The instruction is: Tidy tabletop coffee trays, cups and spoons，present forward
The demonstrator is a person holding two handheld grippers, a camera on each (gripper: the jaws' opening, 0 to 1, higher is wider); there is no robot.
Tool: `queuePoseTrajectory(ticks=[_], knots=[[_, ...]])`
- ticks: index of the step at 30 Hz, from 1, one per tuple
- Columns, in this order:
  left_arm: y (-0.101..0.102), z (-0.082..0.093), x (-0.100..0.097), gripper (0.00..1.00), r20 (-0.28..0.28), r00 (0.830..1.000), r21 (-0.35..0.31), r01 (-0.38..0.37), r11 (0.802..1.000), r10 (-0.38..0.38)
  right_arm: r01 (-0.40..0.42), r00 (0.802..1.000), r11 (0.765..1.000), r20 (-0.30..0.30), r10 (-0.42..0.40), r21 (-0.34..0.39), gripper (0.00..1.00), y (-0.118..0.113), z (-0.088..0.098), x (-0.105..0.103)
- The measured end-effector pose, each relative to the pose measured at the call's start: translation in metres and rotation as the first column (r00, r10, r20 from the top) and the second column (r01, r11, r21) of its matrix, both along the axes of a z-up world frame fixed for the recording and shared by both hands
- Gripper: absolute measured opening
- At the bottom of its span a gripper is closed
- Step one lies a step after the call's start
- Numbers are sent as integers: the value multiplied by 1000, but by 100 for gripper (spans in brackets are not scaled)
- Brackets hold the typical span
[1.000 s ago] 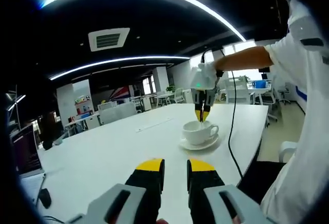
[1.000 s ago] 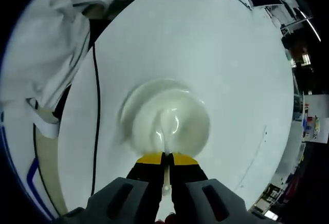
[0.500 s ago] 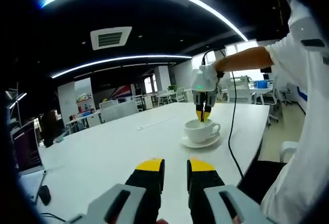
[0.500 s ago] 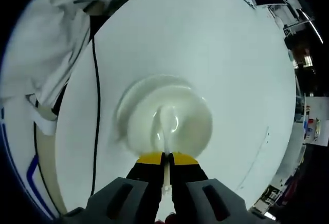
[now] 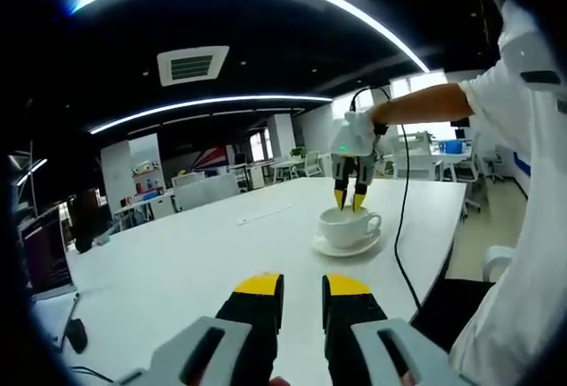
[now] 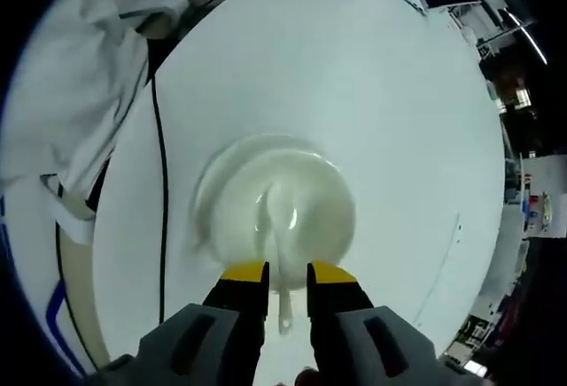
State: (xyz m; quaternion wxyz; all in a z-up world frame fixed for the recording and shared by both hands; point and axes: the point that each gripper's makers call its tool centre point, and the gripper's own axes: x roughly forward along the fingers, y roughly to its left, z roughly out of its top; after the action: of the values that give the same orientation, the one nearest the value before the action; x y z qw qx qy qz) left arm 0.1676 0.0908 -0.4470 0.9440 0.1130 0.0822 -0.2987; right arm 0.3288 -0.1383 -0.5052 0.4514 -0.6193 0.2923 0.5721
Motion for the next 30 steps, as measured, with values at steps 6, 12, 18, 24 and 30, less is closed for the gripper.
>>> queuePoseTrajectory(ticks=[6, 12, 18, 24, 30], knots=[[0, 4, 2, 20, 10, 1000, -8, -5, 1000, 5, 33, 999, 992, 11, -34, 125, 20, 5, 10, -2], [-1, 9, 7, 20, 24, 1000, -16, -8, 1000, 8, 91, 994, 935, 19, -104, 342, 20, 7, 40, -5], [-4, 15, 13, 20, 42, 999, -29, -3, 1000, 5, 149, 983, 866, 22, -182, 476, 20, -1, 77, -17], [0, 30, 18, 20, 76, 997, -90, -9, 996, 16, 209, 938, 665, 44, -343, 717, 20, -28, 145, -21], [12, 39, 24, 20, 108, 993, -116, -39, 993, 52, 287, 871, 471, -22, -491, 834, 20, -73, 174, -20]])
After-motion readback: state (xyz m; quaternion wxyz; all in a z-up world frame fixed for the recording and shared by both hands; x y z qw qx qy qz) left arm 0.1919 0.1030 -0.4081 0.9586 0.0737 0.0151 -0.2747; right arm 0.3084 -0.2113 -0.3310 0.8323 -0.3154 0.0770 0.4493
